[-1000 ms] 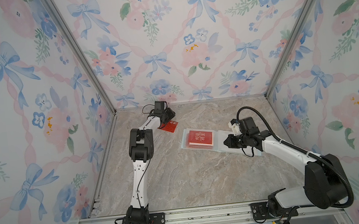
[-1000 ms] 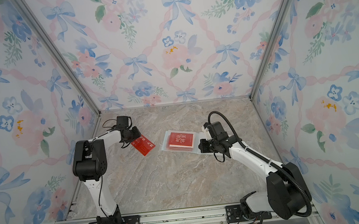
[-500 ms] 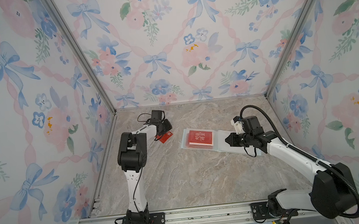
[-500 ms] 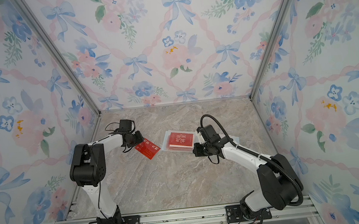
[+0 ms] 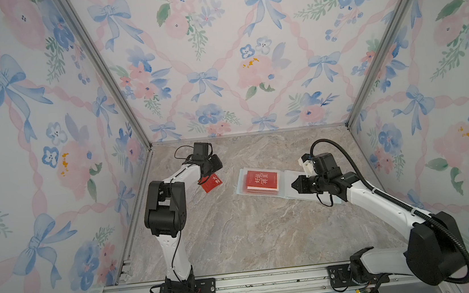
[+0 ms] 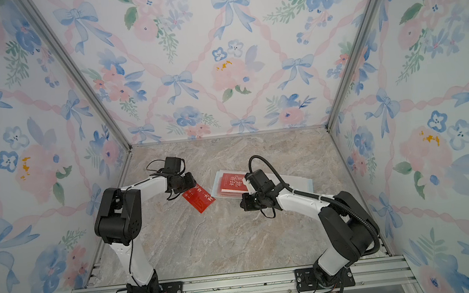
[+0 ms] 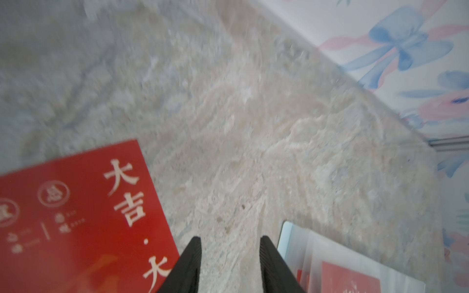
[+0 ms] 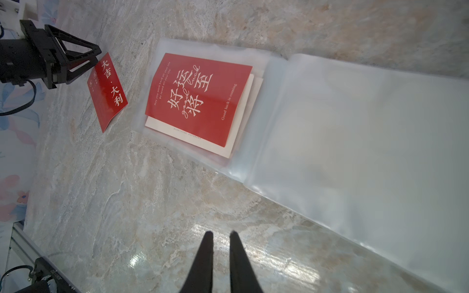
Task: Place the photos into the photo albums
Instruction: Move the photo to the center of the board.
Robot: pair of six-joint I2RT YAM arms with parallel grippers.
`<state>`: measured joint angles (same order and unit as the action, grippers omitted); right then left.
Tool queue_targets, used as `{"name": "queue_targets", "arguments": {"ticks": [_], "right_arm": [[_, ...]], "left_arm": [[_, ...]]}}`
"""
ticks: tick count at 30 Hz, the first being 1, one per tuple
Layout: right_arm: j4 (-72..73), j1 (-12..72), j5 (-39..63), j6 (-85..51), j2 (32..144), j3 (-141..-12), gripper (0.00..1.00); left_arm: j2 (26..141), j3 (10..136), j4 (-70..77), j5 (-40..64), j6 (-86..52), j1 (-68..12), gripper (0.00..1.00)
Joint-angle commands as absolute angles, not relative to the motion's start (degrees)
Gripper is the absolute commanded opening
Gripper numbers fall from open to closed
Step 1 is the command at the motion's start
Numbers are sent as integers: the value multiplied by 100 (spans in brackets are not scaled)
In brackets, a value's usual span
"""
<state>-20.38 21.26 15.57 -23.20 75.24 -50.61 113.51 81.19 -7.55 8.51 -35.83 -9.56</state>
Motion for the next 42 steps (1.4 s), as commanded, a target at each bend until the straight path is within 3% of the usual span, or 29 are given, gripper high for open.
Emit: {"name": "queue_targets", "arguments": {"ticks": [1, 8, 15, 28, 42], "right_arm": [[-2169, 2223, 1451, -2399, 7501, -5113, 15], [-2364, 2224, 1310, -2320, 7315, -5083, 15], [-2358, 2217, 1279, -2320, 7306, -5010, 15], [-2045, 2344, 1435, -2437, 7650, -5015, 15], [-1137, 3360, 1722, -3052, 8776, -5188, 16]], "left_arm": [[11801, 8791, -979, 581, -3290, -701, 41], [12812, 9660, -1451, 586, -3282, -345, 41], [13019, 9469, -1564, 625, -3224, -299, 41], [11987, 7771, -1549, 690, -3005, -333, 41], [11069, 6662, -1460, 817, -3148, -998, 41]]}}
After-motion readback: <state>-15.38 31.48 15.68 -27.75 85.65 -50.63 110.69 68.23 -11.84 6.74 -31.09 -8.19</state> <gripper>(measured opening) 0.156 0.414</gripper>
